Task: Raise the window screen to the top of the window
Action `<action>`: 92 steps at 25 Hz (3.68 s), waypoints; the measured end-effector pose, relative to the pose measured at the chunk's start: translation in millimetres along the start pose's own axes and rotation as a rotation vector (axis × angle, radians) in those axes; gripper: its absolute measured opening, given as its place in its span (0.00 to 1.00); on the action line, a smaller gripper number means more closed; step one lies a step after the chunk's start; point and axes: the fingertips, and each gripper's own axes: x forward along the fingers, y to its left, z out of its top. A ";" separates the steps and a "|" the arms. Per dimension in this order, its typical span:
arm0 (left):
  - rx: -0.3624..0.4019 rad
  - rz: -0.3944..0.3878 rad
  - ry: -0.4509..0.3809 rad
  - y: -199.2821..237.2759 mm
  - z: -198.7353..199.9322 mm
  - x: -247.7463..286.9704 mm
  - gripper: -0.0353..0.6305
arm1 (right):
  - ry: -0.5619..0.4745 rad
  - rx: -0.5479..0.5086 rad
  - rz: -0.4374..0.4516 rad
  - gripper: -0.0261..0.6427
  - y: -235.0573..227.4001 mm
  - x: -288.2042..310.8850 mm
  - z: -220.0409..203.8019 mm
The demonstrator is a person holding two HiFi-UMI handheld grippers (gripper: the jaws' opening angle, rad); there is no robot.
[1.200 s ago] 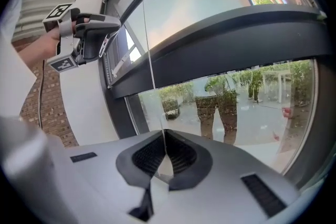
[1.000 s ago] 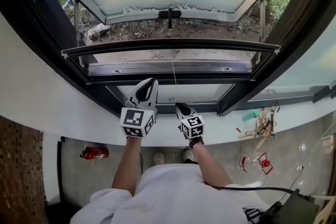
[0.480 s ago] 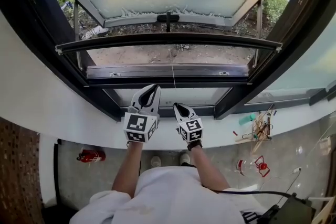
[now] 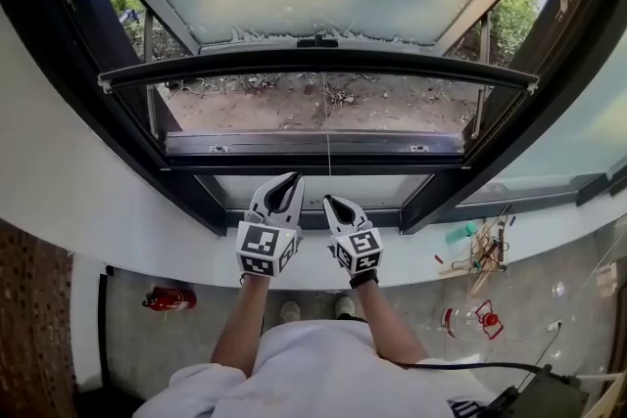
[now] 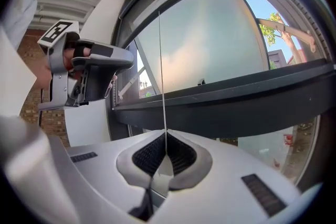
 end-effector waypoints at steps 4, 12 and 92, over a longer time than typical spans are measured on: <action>0.002 -0.002 -0.010 0.2 2.9 -1.5 0.09 | -0.079 0.008 0.017 0.04 5.0 -2.4 29.2; 0.001 -0.006 0.000 -1.6 -2.1 -2.3 0.09 | -0.178 -0.034 0.047 0.04 20.6 -10.4 85.5; -0.024 0.015 -0.081 12.1 38.9 9.2 0.09 | -0.153 -0.207 -0.124 0.04 -18.7 -0.5 187.0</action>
